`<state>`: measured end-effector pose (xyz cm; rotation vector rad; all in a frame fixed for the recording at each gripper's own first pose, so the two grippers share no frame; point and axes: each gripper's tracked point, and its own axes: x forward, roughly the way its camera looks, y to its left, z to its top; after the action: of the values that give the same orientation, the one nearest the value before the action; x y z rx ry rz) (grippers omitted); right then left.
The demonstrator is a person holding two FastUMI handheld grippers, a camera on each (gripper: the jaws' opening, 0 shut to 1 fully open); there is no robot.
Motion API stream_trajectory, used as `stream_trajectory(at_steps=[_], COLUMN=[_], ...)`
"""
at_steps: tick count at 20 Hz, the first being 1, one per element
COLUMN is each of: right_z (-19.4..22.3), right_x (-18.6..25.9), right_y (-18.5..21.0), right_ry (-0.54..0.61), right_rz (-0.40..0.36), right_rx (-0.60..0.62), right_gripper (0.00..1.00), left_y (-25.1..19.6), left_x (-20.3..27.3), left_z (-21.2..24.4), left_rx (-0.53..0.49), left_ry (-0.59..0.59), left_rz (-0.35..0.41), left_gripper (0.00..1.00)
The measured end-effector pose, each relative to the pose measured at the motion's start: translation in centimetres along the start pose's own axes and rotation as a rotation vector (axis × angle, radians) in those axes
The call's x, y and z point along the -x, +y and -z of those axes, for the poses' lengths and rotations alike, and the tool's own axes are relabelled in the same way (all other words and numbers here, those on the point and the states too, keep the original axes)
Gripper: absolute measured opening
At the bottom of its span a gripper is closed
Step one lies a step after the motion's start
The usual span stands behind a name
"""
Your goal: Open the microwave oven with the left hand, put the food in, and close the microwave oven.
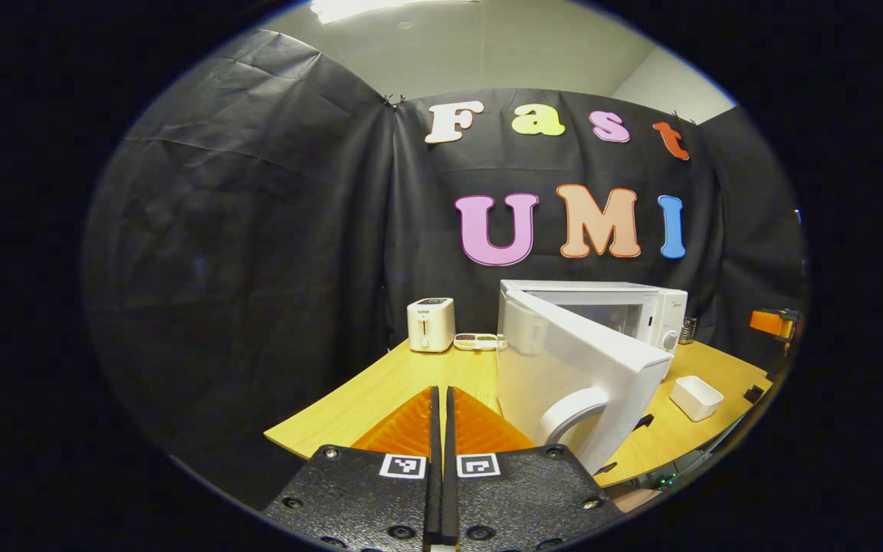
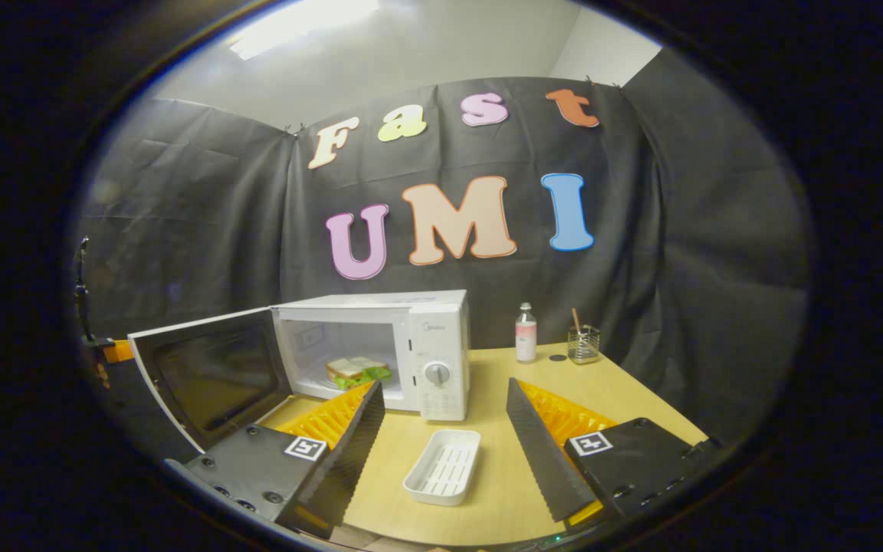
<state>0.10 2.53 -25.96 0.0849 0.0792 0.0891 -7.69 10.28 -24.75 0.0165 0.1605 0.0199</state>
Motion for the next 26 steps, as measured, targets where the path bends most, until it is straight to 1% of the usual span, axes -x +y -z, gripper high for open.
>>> stream_trajectory(at_steps=[1, 3, 7, 14, 17, 18, 20, 23, 26], right_z=[0.2, 0.2, -1.2, -2.4, -2.9, -3.1, -3.6, -4.7, -5.8], right_x=[0.3, 0.8, 1.3, 2.6, 3.6, 3.9, 4.5, 6.1, 7.6], right_y=[-0.5, -0.9, -2.2, -3.6, -4.4, -4.7, -5.8, -8.1, -9.9], right_ry=[0.007, 0.017, -0.012, -0.036, -0.046, -0.05, -0.069, -0.105, -0.141], right_rz=[0.013, 0.014, 0.034, 0.053, 0.058, 0.062, 0.092, 0.153, 0.194], right_rx=[-0.006, -0.009, -0.034, -0.03, -0.052, -0.058, -0.061, -0.061, -0.082], right_gripper=[0.92, 0.92, 0.92, 0.92, 0.92, 0.92, 0.92, 0.92, 0.92], left_y=[-0.3, -1.2, -3.2, -4.9, -6.6, -6.8, -7.5, -9.4, -11.8], left_x=[-0.2, -0.3, -0.6, 0.1, 0.5, 0.5, 0.8, 1.1, 1.1], left_z=[-0.2, -0.5, -0.9, -1.7, -2.2, -2.3, -2.4, -2.9, -3.1], left_rx=[-0.001, 0.006, 0.018, 0.028, 0.038, 0.035, 0.044, 0.078, 0.099], left_ry=[-0.001, -0.006, -0.006, -0.023, -0.03, -0.031, -0.038, -0.046, -0.053], left_rz=[0.005, 0.026, 0.071, 0.095, 0.124, 0.112, 0.112, 0.134, 0.16], left_gripper=[0.0, 0.01, 0.01, 0.01, 0.01, 0.01, 0.0, 0.0, 0.0])
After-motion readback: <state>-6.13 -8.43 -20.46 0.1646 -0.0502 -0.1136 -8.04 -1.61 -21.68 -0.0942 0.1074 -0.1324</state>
